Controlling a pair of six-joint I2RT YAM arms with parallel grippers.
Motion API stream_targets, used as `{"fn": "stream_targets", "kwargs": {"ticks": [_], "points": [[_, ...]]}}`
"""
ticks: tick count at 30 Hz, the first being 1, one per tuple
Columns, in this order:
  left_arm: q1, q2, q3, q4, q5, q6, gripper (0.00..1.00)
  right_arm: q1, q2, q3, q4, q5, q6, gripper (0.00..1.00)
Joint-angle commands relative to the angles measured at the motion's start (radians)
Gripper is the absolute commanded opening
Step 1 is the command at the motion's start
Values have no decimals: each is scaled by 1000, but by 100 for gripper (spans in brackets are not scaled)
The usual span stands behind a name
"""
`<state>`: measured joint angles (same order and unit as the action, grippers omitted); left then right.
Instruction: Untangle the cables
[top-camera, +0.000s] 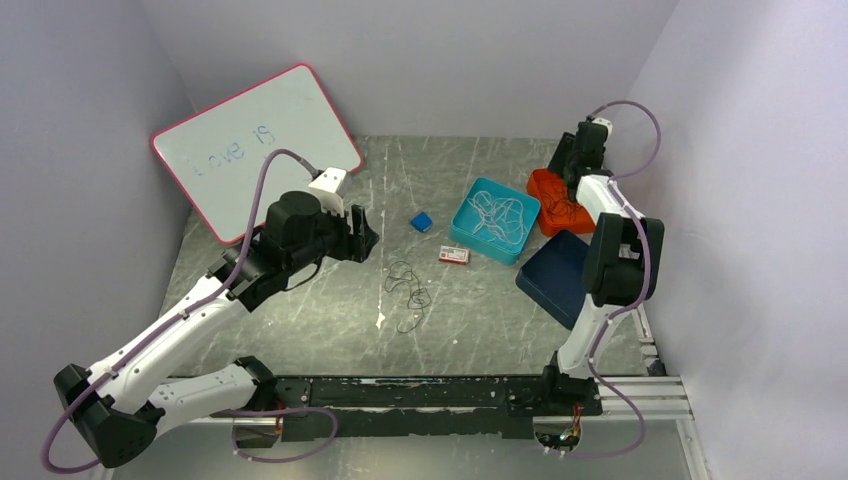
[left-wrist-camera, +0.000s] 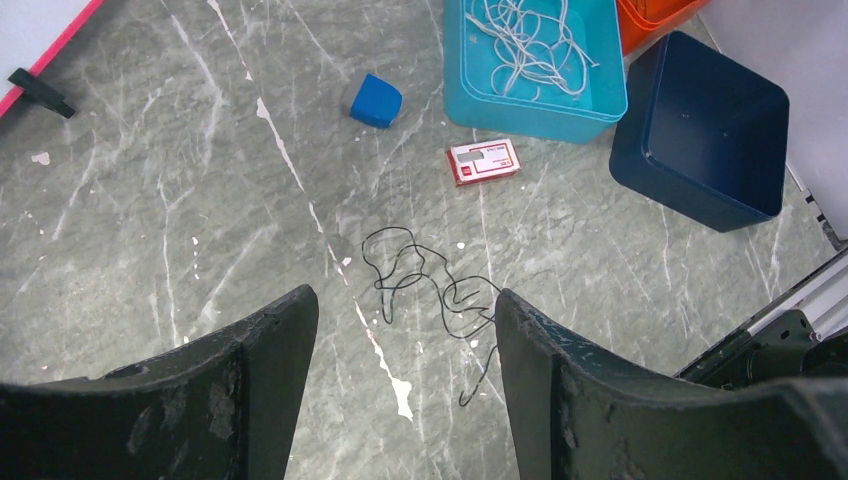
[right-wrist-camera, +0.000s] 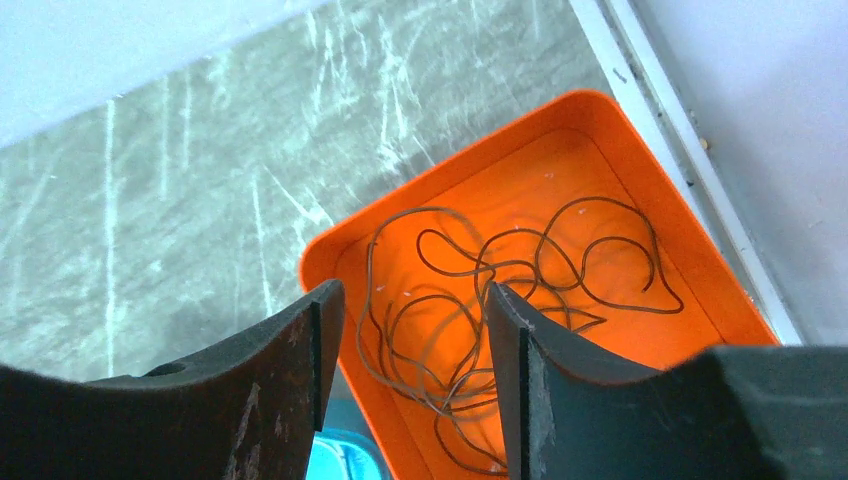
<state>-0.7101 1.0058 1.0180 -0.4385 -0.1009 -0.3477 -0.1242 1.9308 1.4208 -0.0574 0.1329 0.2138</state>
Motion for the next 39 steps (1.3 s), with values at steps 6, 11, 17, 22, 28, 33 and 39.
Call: {"fn": "stream_targets", "kwargs": {"ticks": [6,11,17,22,28,33,39], "points": [[7,-12,-11,17,22,0,70,-5,-127,-53,22,-25,53,58],[7,-3,-18,27,31,-3,71,-3,-212,-112,50,-18,75,58],[7,37,-33,47,57,-7,71,79,-313,-158,34,-59,57,59],[7,90,-35,32,50,-10,71,193,-407,-223,9,-67,31,59],[7,162,-52,21,56,-10,70,339,-526,-349,-35,-164,57,59],[7,213,-67,27,87,-73,68,456,-581,-412,-122,-303,64,58],[7,244,-75,56,112,-102,67,540,-661,-557,-131,-477,64,58]]}}
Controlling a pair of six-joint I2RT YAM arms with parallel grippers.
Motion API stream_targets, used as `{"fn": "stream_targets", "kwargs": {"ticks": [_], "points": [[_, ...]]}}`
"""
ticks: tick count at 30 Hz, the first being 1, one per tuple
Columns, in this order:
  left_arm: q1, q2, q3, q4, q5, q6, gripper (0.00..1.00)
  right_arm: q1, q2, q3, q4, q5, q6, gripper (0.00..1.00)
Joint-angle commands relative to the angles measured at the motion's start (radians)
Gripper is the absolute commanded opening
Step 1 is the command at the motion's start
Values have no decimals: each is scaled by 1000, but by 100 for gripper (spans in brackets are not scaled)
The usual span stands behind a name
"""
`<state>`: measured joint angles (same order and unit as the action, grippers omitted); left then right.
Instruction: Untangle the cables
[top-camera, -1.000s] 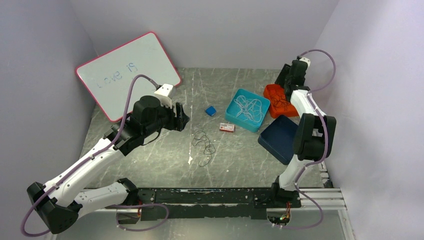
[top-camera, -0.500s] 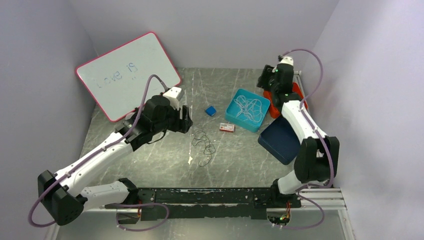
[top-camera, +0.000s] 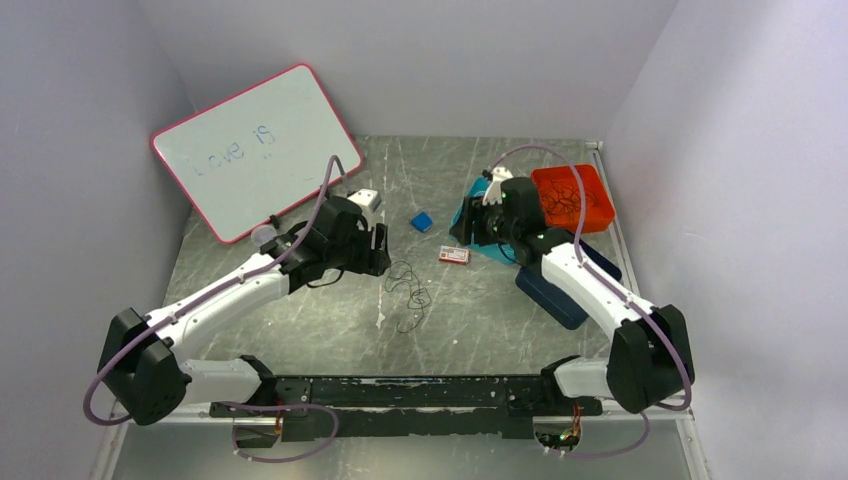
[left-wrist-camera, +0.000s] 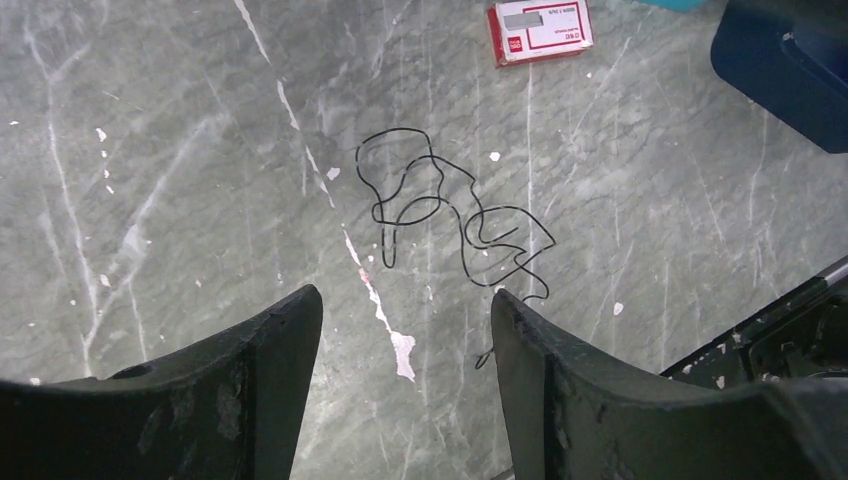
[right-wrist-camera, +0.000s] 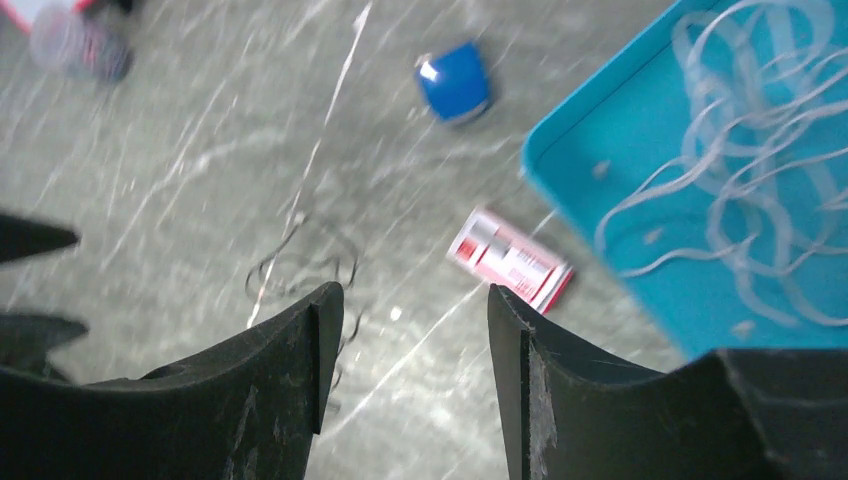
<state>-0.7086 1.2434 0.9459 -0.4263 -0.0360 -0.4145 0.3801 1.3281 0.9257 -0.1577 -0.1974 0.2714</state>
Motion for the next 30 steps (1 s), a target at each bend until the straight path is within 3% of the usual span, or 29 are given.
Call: {"fn": "stream_targets", "kwargs": {"ticks": [1,6,18,26,30], "points": [[5,11,-5,50,49,-39,67,45,-75,-90,-22,-166,16,58],[5,29,-6,66,65,-37,67,106,-73,-170,18,-236,35,58],[6,21,2,64,58,-47,66,272,53,-236,69,-144,41,57],[6,6,-8,61,51,-57,65,296,151,-263,160,-140,66,46],[5,-6,-12,48,42,-52,65,308,187,-261,194,-119,86,35]]}}
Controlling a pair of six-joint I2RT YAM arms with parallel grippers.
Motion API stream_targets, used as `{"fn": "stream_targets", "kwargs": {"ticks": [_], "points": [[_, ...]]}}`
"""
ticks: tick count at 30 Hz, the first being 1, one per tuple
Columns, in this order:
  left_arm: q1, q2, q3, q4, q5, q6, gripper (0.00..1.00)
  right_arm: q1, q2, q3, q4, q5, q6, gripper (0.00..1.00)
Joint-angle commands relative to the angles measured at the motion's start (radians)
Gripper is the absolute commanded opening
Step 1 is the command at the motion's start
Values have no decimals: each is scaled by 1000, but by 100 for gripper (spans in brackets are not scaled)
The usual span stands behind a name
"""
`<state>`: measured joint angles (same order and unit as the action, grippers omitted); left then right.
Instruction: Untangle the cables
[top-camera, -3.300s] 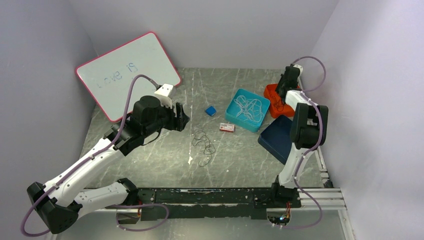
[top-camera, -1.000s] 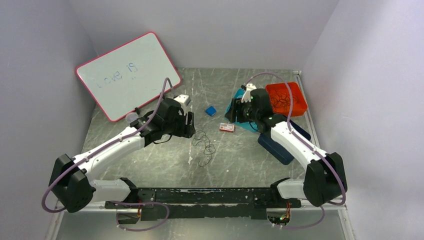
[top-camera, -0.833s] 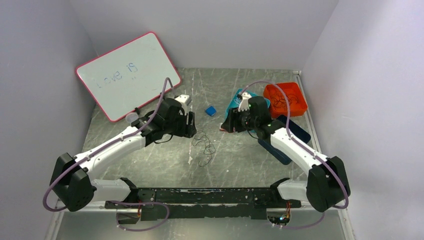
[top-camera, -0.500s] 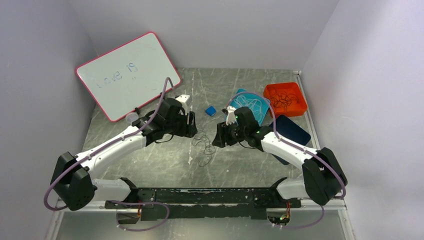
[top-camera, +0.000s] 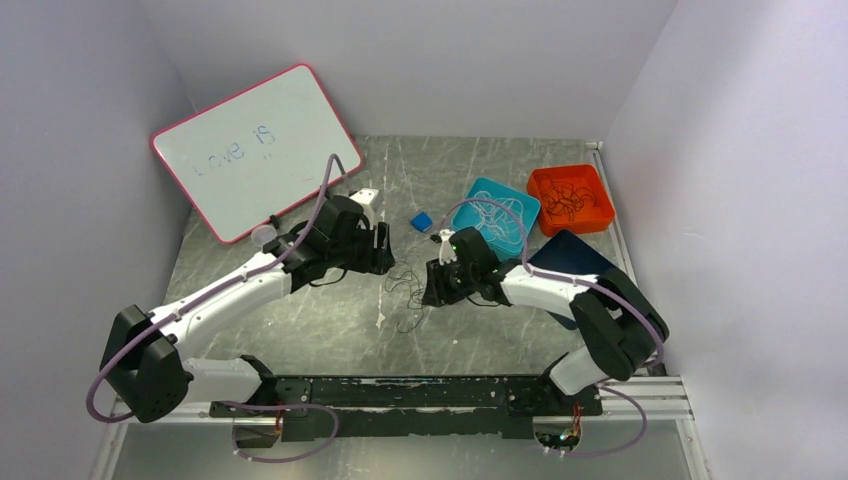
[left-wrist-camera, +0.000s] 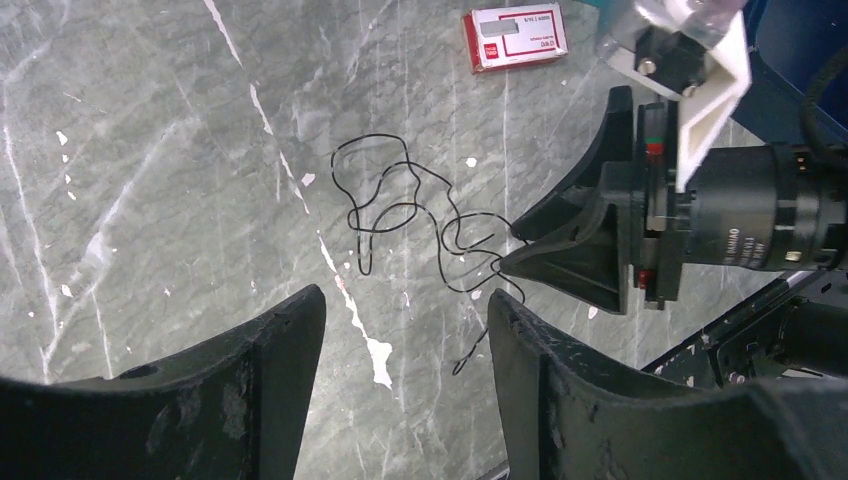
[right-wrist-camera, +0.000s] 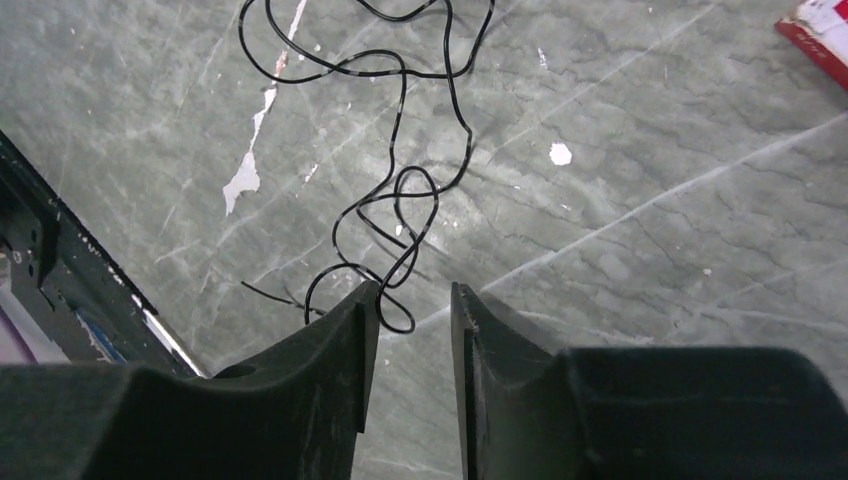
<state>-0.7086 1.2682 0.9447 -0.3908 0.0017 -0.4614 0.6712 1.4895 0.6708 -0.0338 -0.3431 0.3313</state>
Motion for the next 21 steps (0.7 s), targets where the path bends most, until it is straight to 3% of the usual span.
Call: {"fn": "stream_targets", "kwargs": {"ticks": [1,13,21], "points": [[6,-34,-12,12,1,-5,65,20,30,-7,77,37,31,33],[5,-48,-30,16,-2,-3,65,31,-97,-5,72,194,41,4],[5,-52,-38,32,-1,-7,65,31,-190,69,-47,278,-25,0]]}}
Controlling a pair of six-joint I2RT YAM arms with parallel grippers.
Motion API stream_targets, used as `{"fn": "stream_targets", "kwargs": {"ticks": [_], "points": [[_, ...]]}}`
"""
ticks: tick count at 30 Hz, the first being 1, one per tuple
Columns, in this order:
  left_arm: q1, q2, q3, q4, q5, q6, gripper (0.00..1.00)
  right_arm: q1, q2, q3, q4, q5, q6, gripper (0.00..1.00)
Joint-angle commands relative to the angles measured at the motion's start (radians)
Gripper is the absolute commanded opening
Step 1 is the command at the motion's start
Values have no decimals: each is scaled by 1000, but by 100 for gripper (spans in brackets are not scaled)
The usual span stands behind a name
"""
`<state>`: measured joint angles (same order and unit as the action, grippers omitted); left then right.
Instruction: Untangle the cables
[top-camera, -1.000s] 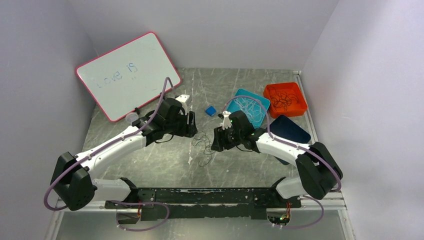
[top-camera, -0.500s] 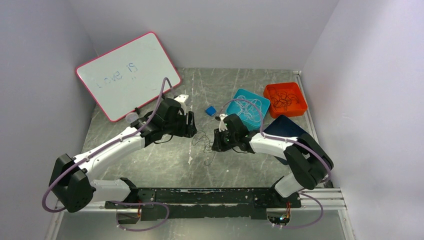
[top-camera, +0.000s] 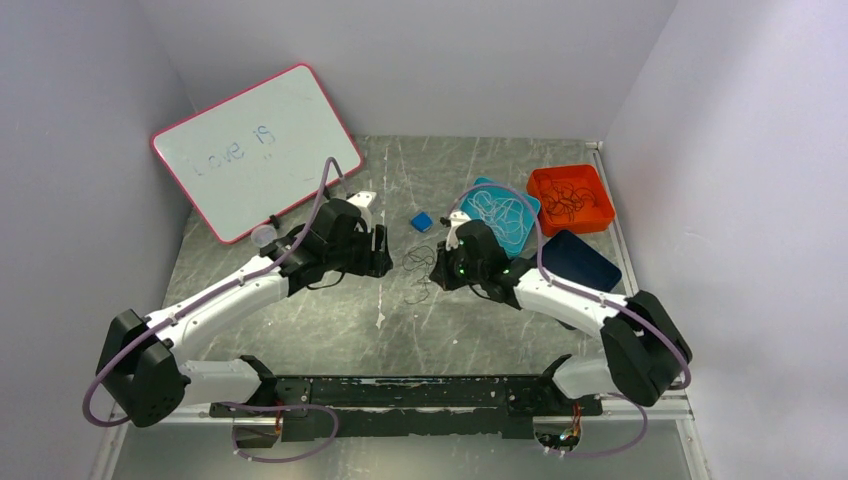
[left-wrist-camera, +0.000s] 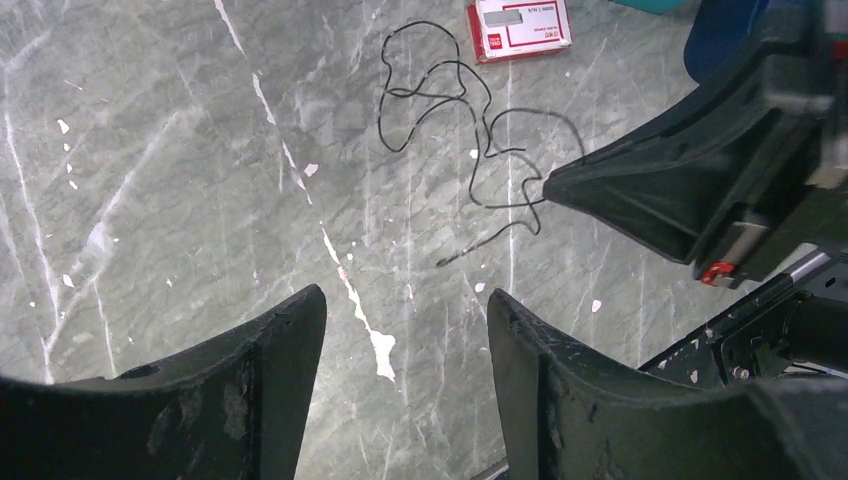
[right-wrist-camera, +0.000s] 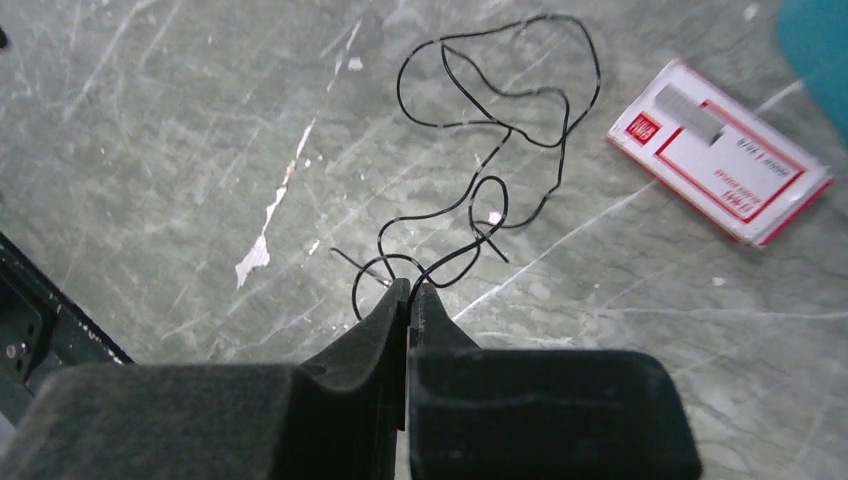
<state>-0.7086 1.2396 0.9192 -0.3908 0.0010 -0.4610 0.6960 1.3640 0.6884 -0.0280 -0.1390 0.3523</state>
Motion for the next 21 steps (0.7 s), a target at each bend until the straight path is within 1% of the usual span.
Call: {"fn": "stream_targets", "kwargs": {"ticks": [1,3,5,7,10,13,16,19,21], "points": [[5,-26,-15,35,-1,-6,65,7,-81,62,-65,84,-51,0],[5,-29,-20,38,-3,-3,65,8,-109,80,-83,95,-54,0],[5,-31,-23,40,-7,1,65,6,-134,93,-88,72,-57,0],[6,-30,-24,43,-11,5,65,6,-149,104,-77,-5,-76,0],[6,-31,-16,42,-11,8,65,5,-162,131,-72,-162,-136,0],[5,-44,-12,37,-19,11,65,7,-169,167,-99,-226,-188,0],[6,-78,-24,34,-32,17,65,6,-181,204,-138,-218,-223,0],[5,-110,-34,28,-61,25,66,7,-205,248,-180,-161,-239,0],[5,-129,-37,23,-87,28,66,6,-223,281,-210,-89,-242,0]]}}
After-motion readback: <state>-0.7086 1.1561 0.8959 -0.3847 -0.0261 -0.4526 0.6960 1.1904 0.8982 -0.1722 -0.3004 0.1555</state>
